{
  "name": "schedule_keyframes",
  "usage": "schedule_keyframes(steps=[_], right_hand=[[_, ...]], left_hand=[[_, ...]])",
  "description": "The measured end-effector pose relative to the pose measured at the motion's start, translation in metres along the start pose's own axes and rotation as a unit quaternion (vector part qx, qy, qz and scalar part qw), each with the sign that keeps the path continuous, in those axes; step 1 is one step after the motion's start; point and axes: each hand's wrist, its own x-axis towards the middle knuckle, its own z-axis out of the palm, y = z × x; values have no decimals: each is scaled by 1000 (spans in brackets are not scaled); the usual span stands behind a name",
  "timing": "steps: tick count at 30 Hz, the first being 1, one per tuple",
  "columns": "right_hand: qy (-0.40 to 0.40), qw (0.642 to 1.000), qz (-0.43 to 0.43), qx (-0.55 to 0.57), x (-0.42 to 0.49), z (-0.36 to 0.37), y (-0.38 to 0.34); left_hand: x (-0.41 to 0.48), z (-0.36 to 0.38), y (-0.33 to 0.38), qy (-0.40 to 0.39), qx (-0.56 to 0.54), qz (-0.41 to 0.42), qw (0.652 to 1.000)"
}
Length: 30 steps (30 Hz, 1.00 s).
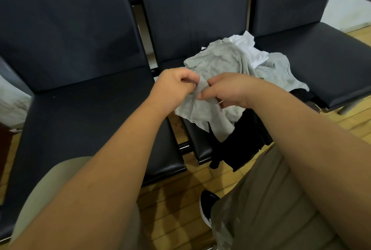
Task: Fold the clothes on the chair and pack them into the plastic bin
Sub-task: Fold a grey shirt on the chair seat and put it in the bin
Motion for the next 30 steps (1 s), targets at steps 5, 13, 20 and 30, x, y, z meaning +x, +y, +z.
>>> schedule_keyframes(steps=[5, 13, 20, 30], right_hand=[[-10, 992, -70, 109, 2, 0, -10], [13, 971, -112, 211, 2, 5, -21], [134, 955, -125, 234, 2, 0, -34], [63, 939, -174, 290, -4, 46, -77]], left_hand=[[4, -20, -1, -43, 10, 36, 998], [3, -39, -11, -106, 126, -53, 985], [-12, -79, 13, -59, -50, -57, 995], [-66, -145, 39, -78, -237, -79, 965]])
